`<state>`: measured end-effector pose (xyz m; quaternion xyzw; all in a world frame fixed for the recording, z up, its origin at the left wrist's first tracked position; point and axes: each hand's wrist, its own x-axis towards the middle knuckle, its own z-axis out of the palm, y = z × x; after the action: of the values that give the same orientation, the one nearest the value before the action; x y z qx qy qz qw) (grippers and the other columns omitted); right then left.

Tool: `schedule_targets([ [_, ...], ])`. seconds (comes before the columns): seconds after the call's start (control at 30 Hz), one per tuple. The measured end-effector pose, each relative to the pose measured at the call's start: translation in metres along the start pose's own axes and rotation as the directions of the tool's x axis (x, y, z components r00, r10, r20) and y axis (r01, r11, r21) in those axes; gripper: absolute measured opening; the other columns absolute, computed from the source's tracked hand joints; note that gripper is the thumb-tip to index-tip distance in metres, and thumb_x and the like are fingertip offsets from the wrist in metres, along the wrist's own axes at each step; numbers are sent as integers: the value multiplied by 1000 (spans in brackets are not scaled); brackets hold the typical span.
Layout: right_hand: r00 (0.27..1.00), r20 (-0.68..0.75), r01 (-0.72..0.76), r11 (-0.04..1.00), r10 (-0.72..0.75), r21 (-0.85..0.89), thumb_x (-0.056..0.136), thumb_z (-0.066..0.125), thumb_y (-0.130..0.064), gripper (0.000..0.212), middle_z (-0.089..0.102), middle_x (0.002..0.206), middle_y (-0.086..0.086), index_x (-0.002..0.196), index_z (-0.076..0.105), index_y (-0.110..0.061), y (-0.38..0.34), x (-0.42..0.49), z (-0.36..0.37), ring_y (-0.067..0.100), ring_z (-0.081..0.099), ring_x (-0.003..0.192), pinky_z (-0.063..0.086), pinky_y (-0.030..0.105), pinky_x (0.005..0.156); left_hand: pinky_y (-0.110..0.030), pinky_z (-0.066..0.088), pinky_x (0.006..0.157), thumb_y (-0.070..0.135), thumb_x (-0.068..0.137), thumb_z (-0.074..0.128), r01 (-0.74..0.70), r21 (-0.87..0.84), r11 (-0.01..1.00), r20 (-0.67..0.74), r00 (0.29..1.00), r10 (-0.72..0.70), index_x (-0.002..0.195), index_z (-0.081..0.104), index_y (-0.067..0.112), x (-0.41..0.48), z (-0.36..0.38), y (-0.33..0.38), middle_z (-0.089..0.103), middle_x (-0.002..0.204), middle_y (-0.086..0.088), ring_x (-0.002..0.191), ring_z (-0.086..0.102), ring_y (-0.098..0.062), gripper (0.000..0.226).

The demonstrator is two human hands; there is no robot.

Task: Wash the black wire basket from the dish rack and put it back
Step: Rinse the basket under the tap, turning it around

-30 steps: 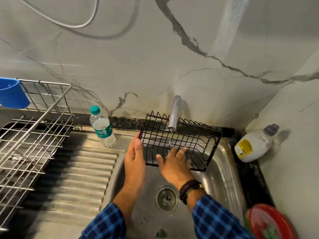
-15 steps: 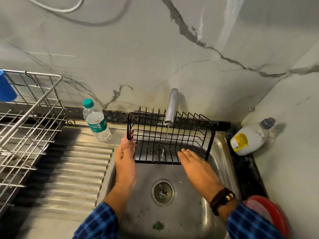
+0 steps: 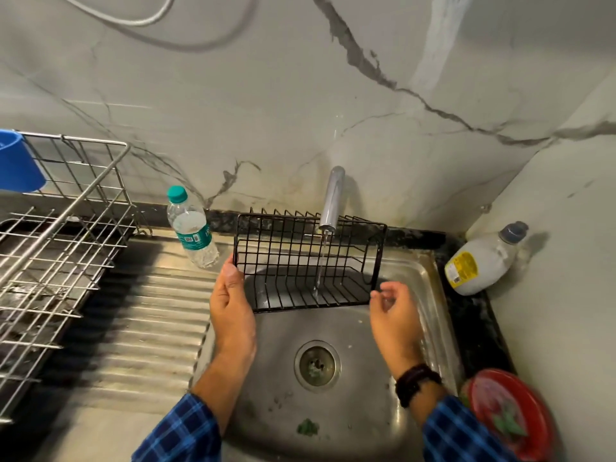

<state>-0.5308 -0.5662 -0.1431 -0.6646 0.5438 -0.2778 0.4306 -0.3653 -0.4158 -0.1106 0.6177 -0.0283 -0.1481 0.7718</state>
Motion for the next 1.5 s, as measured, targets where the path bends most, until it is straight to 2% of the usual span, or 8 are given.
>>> schedule_targets([
  [0.1, 968, 186, -176, 984, 171, 13, 92, 69, -28, 27, 70, 96, 1, 114, 63, -15, 0, 14, 21, 19, 71, 83, 62, 38, 75, -40, 37, 117, 59, 95, 50, -26, 75, 997, -45, 999, 30, 144, 53, 19, -3, -9, 3, 60, 141, 1, 134, 53, -11, 63],
  [0.3, 915, 362, -196, 980, 176, 20, 95, 65, -9, 8, 73, 86, 6, 98, 71, -5, -16, 28, 48, 14, 73, 70, 59, 20, 60, -38, 48, 105, 65, 91, 45, 4, 165, 986, -154, 988, 22, 123, 66, 25, 2, -26, 16, 70, 121, 2, 116, 63, -12, 56],
  [0.5, 764, 618, -301, 949, 182, 92, 105, 43, -8, 23, 69, 101, 20, 112, 61, 3, -53, 36, 38, 28, 71, 90, 62, 26, 72, -56, 48, 74, 50, 101, 40, 118, 286, 951, -211, 976, -57, 81, 56, 12, 12, -39, 47, 57, 84, -27, 76, 45, -47, 46],
  [0.6, 708, 678, -364, 924, 195, 114, 106, 42, -9, 27, 68, 103, 21, 115, 60, 8, -54, 30, 37, 28, 70, 87, 62, 30, 74, -31, 40, 62, 43, 105, 40, 66, 312, 948, -179, 984, -9, 75, 57, 22, 14, -45, 55, 55, 73, 8, 71, 47, -13, 40],
  [0.7, 735, 647, -350, 930, 202, 108, 103, 50, -12, 24, 68, 97, 20, 110, 63, 7, -50, 21, 44, 23, 69, 77, 62, 26, 67, -18, 37, 66, 38, 107, 39, 20, 374, 927, -166, 985, 45, 74, 52, 31, 12, -45, 62, 53, 81, 15, 77, 49, -1, 35],
  [0.9, 741, 624, -382, 920, 246, 91, 102, 44, 2, 20, 67, 103, 25, 106, 63, 5, -48, 15, 49, 28, 70, 87, 61, 22, 66, -34, 42, 102, 43, 106, 37, -36, 435, 900, -127, 987, 101, 104, 62, 22, 10, -43, 63, 58, 124, -1, 116, 53, -17, 33],
  [1.27, 790, 543, -353, 936, 284, 23, 100, 47, 3, 18, 68, 95, 20, 103, 65, 6, -50, 14, 53, 25, 68, 77, 59, 21, 55, -50, 41, 112, 59, 95, 34, -7, 394, 919, -147, 987, 71, 125, 62, 12, 13, -39, 61, 57, 134, -7, 124, 54, -23, 62],
  [1.5, 864, 461, -220, 975, 204, -20, 101, 52, -5, 17, 68, 86, 9, 104, 65, 5, -43, 17, 62, 22, 71, 76, 60, 36, 78, -51, 41, 111, 69, 87, 32, -11, 370, 929, -166, 983, 78, 120, 63, 16, 7, -40, 59, 58, 131, -7, 124, 53, -24, 69],
])
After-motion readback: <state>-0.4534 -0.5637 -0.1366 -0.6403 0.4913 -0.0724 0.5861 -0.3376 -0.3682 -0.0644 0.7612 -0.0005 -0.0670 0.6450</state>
